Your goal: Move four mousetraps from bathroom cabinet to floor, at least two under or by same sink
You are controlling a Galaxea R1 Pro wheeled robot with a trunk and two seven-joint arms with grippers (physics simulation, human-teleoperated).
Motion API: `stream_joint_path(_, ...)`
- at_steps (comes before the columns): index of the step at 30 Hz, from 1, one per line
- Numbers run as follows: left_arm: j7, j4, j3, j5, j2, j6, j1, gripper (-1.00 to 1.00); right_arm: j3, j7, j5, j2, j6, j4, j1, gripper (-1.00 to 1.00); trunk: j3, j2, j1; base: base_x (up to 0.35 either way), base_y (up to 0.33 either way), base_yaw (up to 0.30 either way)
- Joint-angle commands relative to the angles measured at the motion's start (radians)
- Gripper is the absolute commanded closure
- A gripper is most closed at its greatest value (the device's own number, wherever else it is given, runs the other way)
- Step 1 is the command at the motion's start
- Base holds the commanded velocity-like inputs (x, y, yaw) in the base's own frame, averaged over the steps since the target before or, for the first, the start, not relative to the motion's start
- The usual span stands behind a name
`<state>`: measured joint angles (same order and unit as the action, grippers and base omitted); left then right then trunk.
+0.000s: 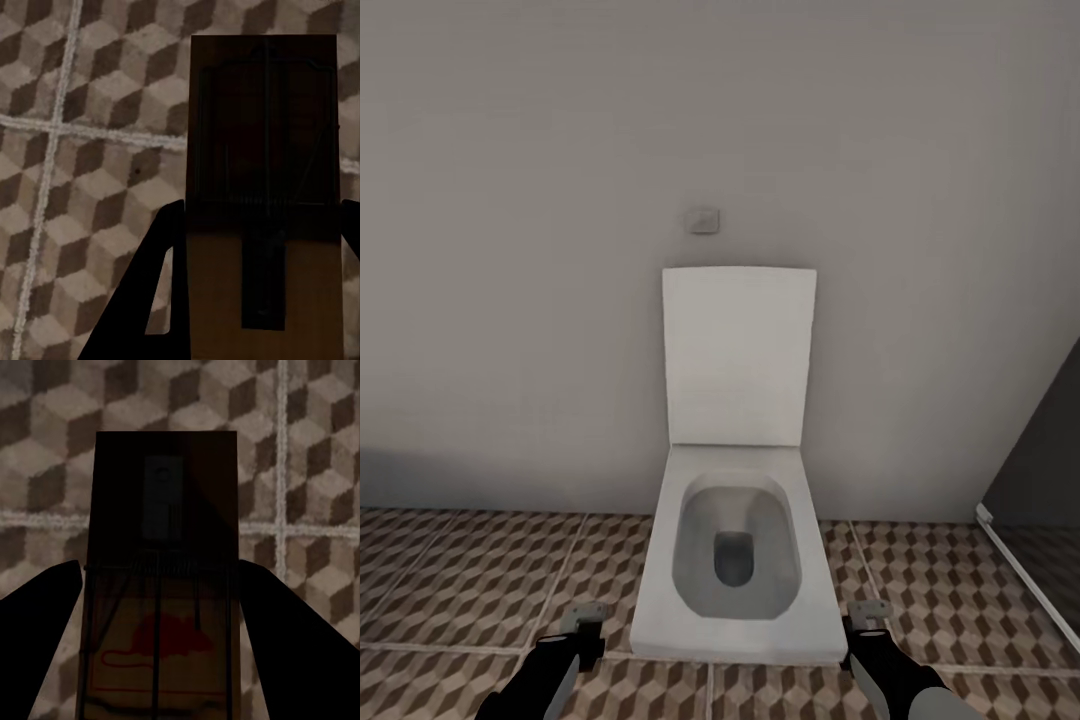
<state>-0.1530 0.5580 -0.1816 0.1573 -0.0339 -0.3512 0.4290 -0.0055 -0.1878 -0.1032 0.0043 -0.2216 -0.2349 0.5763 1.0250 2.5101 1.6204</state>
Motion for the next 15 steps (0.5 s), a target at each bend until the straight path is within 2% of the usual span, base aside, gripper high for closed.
stream_joint_path(1, 0.001, 0.002, -0.006, 0.011, -0.001, -0.005, 0.0, 1.0, -0.001, -0.002, -0.01, 0.0, -0.008, -0.002, 0.0, 1.0, 0.001, 0.0, 0.0, 0.038, 0.0, 0.0)
stream_joint_path(15, 0.002, 0.002, -0.006, 0.011, -0.001, -0.004, 0.0, 1.0, -0.001, -0.001, -0.009, -0.001, -0.01, -0.001, 0.0, 1.0, 0.001, 0.0, 0.0, 0.007, 0.0, 0.0)
